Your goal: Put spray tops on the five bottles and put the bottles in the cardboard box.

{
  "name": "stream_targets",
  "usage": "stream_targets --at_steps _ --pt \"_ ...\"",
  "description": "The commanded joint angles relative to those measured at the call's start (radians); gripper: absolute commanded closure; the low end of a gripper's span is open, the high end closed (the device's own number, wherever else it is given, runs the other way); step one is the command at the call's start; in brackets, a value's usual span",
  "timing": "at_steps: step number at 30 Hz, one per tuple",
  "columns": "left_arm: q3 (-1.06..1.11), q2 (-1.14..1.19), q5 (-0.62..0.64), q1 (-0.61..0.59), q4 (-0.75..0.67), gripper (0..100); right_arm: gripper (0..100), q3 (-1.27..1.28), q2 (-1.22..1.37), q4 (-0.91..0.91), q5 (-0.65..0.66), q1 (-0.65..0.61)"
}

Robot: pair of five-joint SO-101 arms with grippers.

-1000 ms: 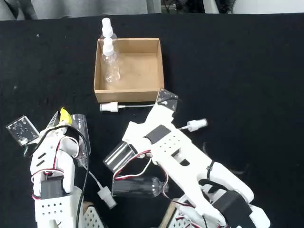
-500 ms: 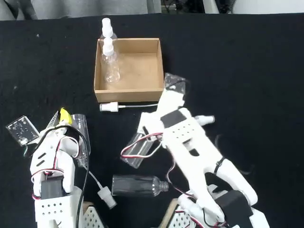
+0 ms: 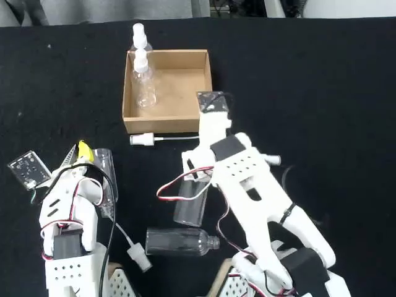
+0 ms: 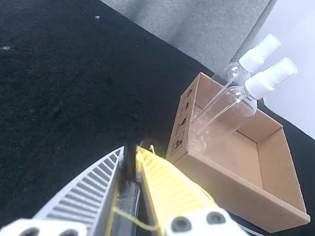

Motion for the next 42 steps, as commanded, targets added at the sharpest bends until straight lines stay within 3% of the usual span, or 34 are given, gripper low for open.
stream_targets --at_steps 1,7,16,26,34,39,42 --pt "0.022 -0.005 -0.009 -0.013 -0.02 97 98.5 -0.09 -0.024 0.049 0.103 0.023" --pt "0.022 -0.005 -0.009 -0.013 -0.02 97 98.5 -0.091 -0.024 0.049 0.307 0.025" --pt "0.022 -0.005 -0.009 -0.013 -0.02 97 98.6 -0.081 -0.024 0.046 0.474 0.044" --pt "0.022 -0.005 -0.009 -0.013 -0.02 97 98.6 -0.084 0.094 0.052 0.758 0.103" --pt "0.022 -0.005 -0.009 -0.013 -0.02 97 98.6 -0.171 0.302 0.054 0.786 0.1" --pt "0.022 -0.005 -0.009 -0.013 -0.02 97 98.2 -0.193 0.312 0.052 0.945 0.1" --pt "0.022 -0.005 -0.009 -0.013 -0.02 97 96.1 -0.209 0.32 0.055 0.905 0.103"
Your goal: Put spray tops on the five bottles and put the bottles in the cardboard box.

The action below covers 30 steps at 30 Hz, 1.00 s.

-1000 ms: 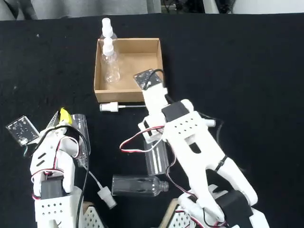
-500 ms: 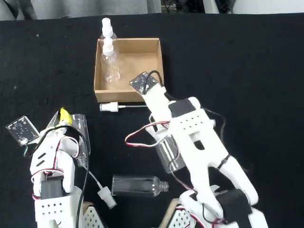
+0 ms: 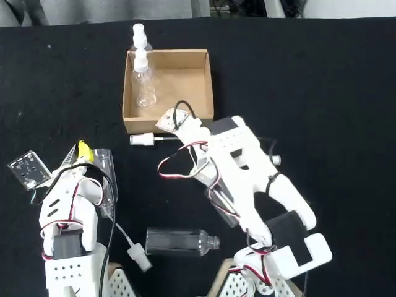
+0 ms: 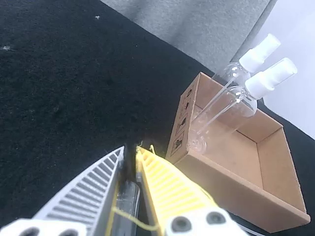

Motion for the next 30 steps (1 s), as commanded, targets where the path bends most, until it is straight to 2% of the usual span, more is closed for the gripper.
stream_targets --at_steps 1,5,7,11,24,30 --pt "0.022 -0.005 -0.009 -0.013 -0.021 97 92.9 -0.068 0.004 0.021 -0.012 0.02" --pt "0.022 -0.005 -0.009 -0.013 -0.021 97 78.4 -0.074 0.004 0.068 -0.023 0.015" --pt "0.022 -0.005 -0.009 -0.013 -0.021 97 74.9 -0.074 0.004 0.072 -0.023 0.015" --pt "0.022 -0.005 -0.009 -0.013 -0.021 97 74.7 -0.07 -0.001 0.072 -0.032 0.015" --pt "0.022 -0.005 -0.009 -0.013 -0.021 97 74.7 -0.059 0.004 0.072 -0.275 0.02" --pt "0.022 -0.005 -0.009 -0.013 -0.021 97 74.7 -0.021 0.004 0.051 -0.29 0.017"
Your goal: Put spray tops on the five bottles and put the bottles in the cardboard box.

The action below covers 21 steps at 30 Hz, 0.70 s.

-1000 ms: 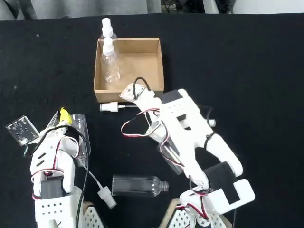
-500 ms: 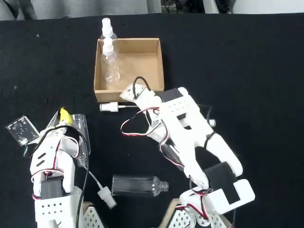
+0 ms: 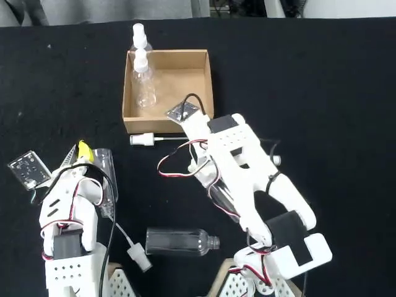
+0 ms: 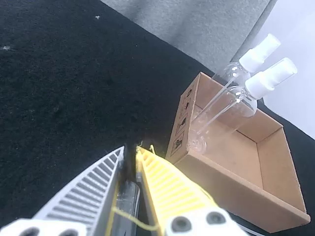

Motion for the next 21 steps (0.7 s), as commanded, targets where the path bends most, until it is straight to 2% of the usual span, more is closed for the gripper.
stream_targets --at_steps 1,13,21 --pt "0.022 -0.005 -0.009 -0.013 -0.021 97 74.7 0.004 0.004 -0.021 -0.014 0.017" --pt "0.022 -0.005 -0.009 -0.013 -0.021 97 75.0 0.073 0.004 -0.077 -0.014 0.017" --pt "0.022 -0.005 -0.009 -0.013 -0.021 97 88.9 0.073 0.004 -0.078 -0.008 0.017"
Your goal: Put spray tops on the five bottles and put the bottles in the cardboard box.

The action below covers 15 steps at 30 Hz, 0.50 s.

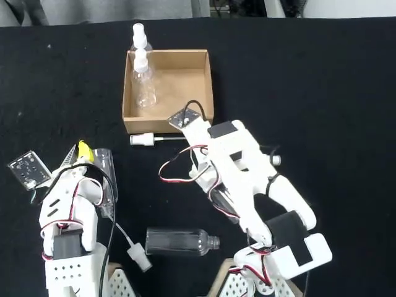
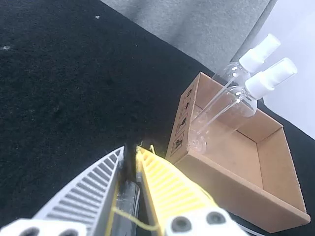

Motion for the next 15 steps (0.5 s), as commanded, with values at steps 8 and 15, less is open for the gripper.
stream_targets --at_steps 8,15 --pt "0.022 -0.005 -0.009 -0.013 -0.02 97 98.3 -0.012 -0.007 -0.015 -0.002 0.018" --pt "0.022 -0.005 -0.009 -0.013 -0.02 97 98.7 -0.013 -0.027 -0.006 -0.002 0.02"
